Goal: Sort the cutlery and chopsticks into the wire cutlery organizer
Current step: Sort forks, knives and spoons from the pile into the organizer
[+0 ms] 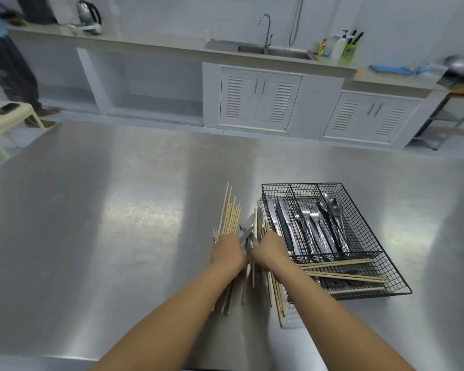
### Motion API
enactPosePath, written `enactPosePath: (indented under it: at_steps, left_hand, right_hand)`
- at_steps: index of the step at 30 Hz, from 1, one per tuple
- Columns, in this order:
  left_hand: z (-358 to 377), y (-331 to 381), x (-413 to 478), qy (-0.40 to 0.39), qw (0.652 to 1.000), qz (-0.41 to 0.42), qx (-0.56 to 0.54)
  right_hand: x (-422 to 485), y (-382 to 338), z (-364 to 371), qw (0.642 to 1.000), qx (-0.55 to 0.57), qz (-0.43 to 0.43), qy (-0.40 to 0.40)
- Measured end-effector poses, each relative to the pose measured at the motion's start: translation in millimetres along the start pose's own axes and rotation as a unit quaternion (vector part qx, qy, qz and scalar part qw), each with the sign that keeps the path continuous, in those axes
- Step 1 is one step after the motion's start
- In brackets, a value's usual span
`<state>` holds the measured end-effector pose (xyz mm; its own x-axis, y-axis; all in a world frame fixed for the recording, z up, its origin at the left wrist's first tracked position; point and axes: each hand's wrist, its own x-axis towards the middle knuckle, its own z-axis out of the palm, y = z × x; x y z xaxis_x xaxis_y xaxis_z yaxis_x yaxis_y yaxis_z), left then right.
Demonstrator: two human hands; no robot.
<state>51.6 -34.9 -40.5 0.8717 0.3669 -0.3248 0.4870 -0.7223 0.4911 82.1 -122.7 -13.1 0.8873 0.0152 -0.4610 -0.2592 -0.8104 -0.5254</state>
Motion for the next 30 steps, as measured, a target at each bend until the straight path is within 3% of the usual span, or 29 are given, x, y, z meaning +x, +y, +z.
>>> enactPosePath:
  at_steps: [4, 8, 13, 19, 21, 30]
  left_hand:
    - [3.4, 3.3, 0.8, 0.019, 0.998, 0.007, 0.051]
    - [-0.5, 4.0, 3.3, -0.017, 1.000, -0.014, 0.006]
    - [-11.4, 2.6, 7.2, -0.048, 0.996, -0.048, -0.061]
    - [-31.6, 11.6, 17.6, -0.145, 0.974, -0.064, -0.159]
    - [-37.7, 14.6, 18.5, -0.179, 0.966, -0.059, -0.176]
    - [-59.0, 17.5, 23.4, -0.196, 0.925, -0.062, -0.318]
  right_hand:
    - [3.7, 8.6, -9.7, 0.999, -0.039, -0.013, 0.008]
    - [2.0, 17.4, -31.9, 0.999, -0.031, -0.029, -0.023]
    - [8.2, 30.2, -78.4, 0.994, 0.072, -0.017, -0.085]
    - [44.9, 44.1, -110.2, 0.975, 0.205, 0.029, -0.085]
    - [57.8, 44.9, -105.8, 0.976, 0.189, 0.046, -0.095]
    - [76.9, 27.1, -76.1, 0.998, 0.034, 0.038, -0.049]
